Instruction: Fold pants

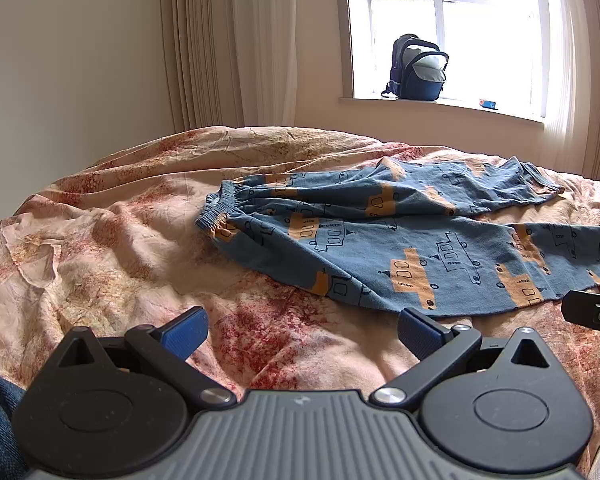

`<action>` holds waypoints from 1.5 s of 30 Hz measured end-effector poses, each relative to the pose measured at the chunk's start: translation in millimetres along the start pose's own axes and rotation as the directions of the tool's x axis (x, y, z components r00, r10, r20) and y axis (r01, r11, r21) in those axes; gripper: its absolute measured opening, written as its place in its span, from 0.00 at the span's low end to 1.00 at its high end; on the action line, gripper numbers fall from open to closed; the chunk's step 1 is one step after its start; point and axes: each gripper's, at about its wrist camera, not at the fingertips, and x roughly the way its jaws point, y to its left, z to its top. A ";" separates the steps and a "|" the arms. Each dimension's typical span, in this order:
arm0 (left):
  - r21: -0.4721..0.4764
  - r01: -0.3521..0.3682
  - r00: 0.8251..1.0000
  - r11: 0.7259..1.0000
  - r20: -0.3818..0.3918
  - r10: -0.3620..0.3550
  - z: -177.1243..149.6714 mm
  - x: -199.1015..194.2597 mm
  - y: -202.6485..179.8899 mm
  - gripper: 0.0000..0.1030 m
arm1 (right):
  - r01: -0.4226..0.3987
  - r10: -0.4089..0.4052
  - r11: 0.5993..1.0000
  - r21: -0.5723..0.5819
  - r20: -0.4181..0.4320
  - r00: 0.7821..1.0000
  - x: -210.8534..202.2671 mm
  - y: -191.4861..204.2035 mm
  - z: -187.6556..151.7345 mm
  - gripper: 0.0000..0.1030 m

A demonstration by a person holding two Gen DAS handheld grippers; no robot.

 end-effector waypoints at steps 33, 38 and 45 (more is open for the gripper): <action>-0.005 0.023 0.999 1.000 -0.045 -0.023 -1.5 5.6 2.7 1.00 | -0.001 0.002 1.000 0.003 -0.032 0.999 5.4 -1.4 -2.0 1.00; 0.020 0.021 0.990 1.000 -0.137 -0.018 19.8 20.9 10.9 1.00 | -0.052 0.050 0.998 -0.024 -0.076 0.996 12.2 -4.7 7.8 1.00; -0.036 -0.013 0.978 0.999 -0.211 0.005 69.3 75.8 63.8 1.00 | -0.126 0.090 0.965 -0.230 -0.161 0.983 40.2 2.5 24.1 1.00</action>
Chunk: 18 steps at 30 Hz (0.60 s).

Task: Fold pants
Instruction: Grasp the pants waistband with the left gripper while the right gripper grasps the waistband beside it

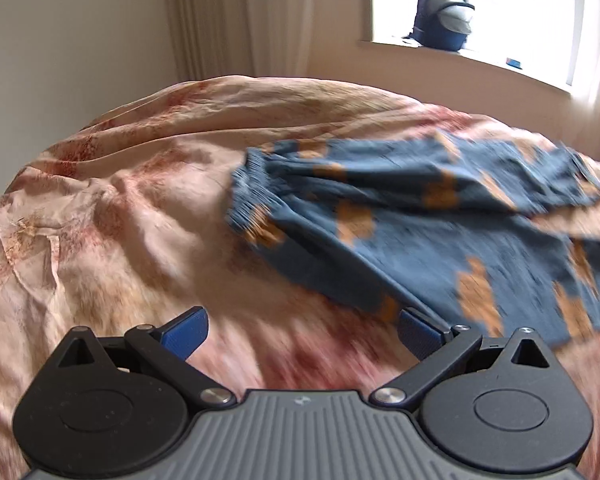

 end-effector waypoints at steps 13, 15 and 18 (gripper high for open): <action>-0.374 0.187 0.982 0.908 0.033 -0.188 9.4 101.4 71.3 0.61 | -0.057 0.057 0.937 -0.345 -0.009 0.998 67.2 26.7 1.7 0.82; -0.372 0.198 0.979 0.907 0.024 -0.204 7.3 108.5 74.0 0.52 | -0.092 0.092 0.926 -0.365 -0.020 0.996 71.8 33.4 0.3 0.74; -0.374 0.235 0.971 0.897 0.045 -0.236 6.8 112.7 75.0 0.35 | -0.099 0.099 0.915 -0.392 -0.020 0.995 81.1 42.2 -0.1 0.69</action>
